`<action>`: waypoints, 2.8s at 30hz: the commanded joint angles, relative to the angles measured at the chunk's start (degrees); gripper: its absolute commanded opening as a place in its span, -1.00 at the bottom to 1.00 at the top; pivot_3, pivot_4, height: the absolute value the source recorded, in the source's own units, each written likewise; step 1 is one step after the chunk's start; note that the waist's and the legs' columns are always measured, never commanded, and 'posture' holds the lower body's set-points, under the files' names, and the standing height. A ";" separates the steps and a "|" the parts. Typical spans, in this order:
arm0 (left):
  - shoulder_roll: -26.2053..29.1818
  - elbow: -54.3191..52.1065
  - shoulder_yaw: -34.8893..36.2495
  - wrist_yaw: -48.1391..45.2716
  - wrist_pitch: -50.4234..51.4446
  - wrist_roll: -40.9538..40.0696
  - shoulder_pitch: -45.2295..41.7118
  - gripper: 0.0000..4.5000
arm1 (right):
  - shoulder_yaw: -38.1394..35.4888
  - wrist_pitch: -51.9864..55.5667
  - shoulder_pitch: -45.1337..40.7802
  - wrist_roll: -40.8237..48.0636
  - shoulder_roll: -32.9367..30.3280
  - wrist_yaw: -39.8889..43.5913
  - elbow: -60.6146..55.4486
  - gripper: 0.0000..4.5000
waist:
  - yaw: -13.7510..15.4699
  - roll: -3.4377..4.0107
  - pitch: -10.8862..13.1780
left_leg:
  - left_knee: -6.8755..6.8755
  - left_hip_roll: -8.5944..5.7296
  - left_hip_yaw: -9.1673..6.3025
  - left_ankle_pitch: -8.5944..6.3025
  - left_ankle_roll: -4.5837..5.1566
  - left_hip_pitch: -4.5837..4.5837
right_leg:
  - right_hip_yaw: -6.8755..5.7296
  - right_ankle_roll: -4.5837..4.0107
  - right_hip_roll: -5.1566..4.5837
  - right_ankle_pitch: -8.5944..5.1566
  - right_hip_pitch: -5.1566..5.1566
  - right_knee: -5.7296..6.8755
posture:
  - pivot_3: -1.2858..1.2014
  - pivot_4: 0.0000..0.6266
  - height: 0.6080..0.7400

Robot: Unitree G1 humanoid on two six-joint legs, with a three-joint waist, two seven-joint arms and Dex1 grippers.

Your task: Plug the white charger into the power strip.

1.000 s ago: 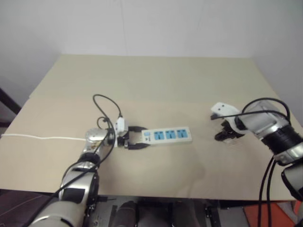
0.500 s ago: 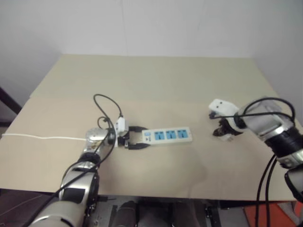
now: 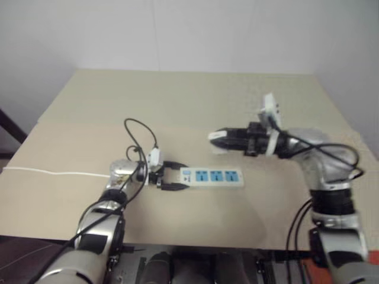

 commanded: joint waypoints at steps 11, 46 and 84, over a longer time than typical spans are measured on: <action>1.23 -1.06 -4.06 -1.38 1.59 -0.10 0.30 0.43 | 3.12 -29.46 5.47 -2.22 10.53 5.90 12.37 -0.51 | -0.52 0.02 -0.01 | -0.02 0.04 0.03 0.00 0.00 0.10 | 0.01 0.00 0.06 0.00 0.02 -0.01 | 0.03 -0.52 1.00; 2.46 -0.84 -8.56 -1.38 3.45 -3.63 0.09 0.43 | 3.87 -39.61 1.12 -6.64 12.72 10.94 34.30 -0.51 | -0.98 0.03 -0.01 | -0.04 0.05 -0.01 0.00 0.00 0.23 | 0.08 0.00 0.06 0.00 0.10 0.01 | 0.03 -0.52 1.00; 4.34 -1.70 -12.68 -1.38 4.42 -6.34 -0.28 0.43 | 8.10 -48.53 2.32 -13.79 9.90 14.41 53.61 -0.51 | -1.11 -0.02 -0.66 | -0.27 0.08 -0.10 -0.01 -0.01 1.11 | 0.18 0.01 0.07 -0.02 0.87 -0.13 | 0.03 -0.52 1.00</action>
